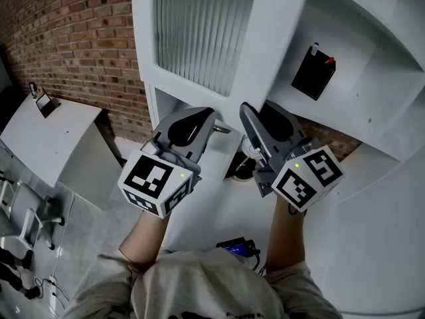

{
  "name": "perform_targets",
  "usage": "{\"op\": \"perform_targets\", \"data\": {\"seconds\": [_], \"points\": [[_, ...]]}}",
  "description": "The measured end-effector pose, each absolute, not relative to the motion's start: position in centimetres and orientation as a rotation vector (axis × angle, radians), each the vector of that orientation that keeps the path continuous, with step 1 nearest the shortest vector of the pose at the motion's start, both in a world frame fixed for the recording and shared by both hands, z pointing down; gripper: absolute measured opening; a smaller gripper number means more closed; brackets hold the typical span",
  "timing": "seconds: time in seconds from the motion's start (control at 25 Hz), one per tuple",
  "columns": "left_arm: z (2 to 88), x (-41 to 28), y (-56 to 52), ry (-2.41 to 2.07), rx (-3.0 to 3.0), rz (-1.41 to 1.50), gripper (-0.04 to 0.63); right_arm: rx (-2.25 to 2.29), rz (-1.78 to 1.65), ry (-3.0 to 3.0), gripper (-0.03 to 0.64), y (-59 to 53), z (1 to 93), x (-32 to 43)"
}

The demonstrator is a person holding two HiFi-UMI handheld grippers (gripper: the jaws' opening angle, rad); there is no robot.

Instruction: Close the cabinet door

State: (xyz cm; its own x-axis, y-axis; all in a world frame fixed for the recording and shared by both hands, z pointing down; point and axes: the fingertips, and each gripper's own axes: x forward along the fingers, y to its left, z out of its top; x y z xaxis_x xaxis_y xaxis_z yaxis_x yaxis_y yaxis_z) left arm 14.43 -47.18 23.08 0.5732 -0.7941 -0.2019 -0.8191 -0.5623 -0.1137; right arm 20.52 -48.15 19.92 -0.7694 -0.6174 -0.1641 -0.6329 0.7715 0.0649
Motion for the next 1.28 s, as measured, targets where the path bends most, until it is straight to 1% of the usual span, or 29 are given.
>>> {"op": "perform_targets", "data": {"seconds": [0.64, 1.28], "points": [[22.7, 16.5, -50.5, 1.261, -2.691, 0.157, 0.008, -0.975, 0.142, 2.859, 0.114, -50.8, 19.7, 21.4], [22.4, 17.0, -52.3, 1.255, -2.699, 0.157, 0.007, -1.024, 0.138, 2.852, 0.124, -52.9, 19.5, 21.8]]}}
